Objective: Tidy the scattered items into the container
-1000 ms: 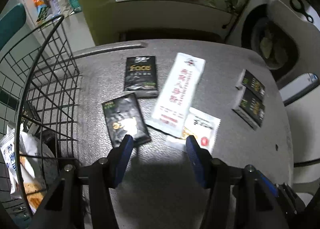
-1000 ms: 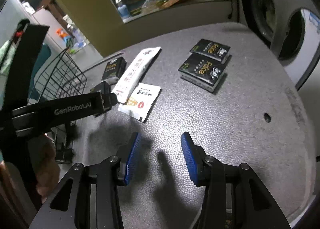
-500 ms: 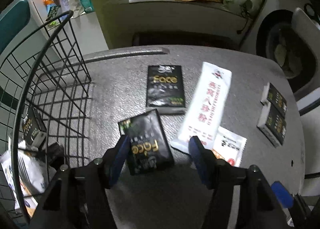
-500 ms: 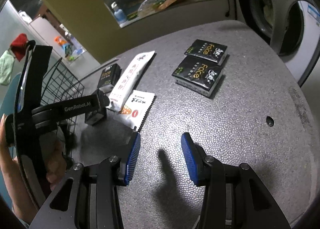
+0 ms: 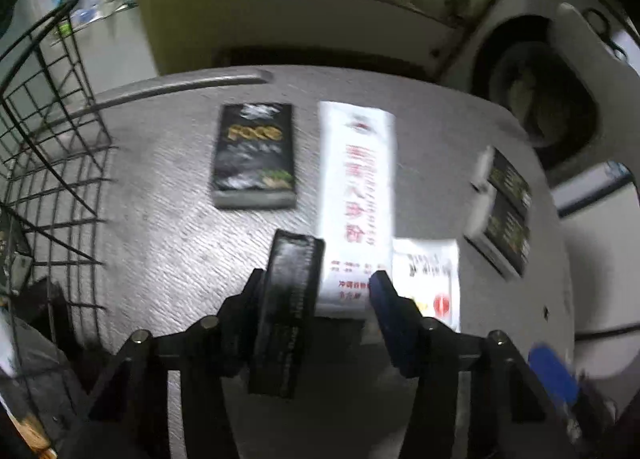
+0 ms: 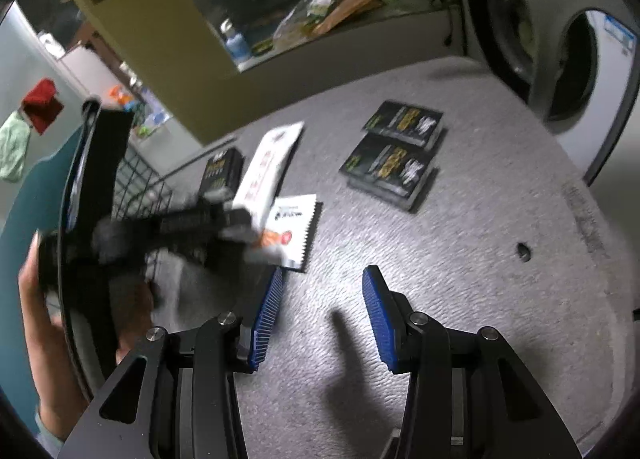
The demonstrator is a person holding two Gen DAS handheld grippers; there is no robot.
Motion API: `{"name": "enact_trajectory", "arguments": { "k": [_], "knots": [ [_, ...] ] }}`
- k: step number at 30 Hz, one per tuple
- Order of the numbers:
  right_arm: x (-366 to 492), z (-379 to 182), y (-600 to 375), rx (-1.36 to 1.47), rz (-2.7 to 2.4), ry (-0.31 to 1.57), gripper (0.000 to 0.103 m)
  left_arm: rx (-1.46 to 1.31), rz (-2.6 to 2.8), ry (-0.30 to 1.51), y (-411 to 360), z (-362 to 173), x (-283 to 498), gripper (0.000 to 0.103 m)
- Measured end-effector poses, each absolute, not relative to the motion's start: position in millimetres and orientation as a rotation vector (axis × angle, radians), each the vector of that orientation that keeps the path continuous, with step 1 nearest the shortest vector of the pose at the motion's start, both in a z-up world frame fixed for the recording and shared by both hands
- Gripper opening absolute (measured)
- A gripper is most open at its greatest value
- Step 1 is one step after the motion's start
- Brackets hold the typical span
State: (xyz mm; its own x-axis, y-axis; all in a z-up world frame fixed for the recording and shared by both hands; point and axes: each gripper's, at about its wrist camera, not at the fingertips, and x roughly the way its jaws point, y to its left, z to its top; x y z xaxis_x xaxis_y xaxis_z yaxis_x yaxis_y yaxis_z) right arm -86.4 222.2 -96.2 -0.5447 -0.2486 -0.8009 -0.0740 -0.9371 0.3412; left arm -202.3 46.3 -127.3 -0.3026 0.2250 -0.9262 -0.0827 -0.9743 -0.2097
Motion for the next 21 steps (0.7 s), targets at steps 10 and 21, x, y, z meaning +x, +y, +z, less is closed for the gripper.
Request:
{"name": "enact_trajectory", "arguments": {
  "k": [10, 21],
  "knots": [
    [-105, -105, 239, 1.477, -2.690, -0.569, 0.043, -1.733, 2.392, -0.155, 43, -122, -201, 0.029],
    [-161, -108, 271, 1.503, -2.815, -0.695, 0.043, -1.742, 2.390, -0.128, 42, -123, -182, 0.020]
  ]
}}
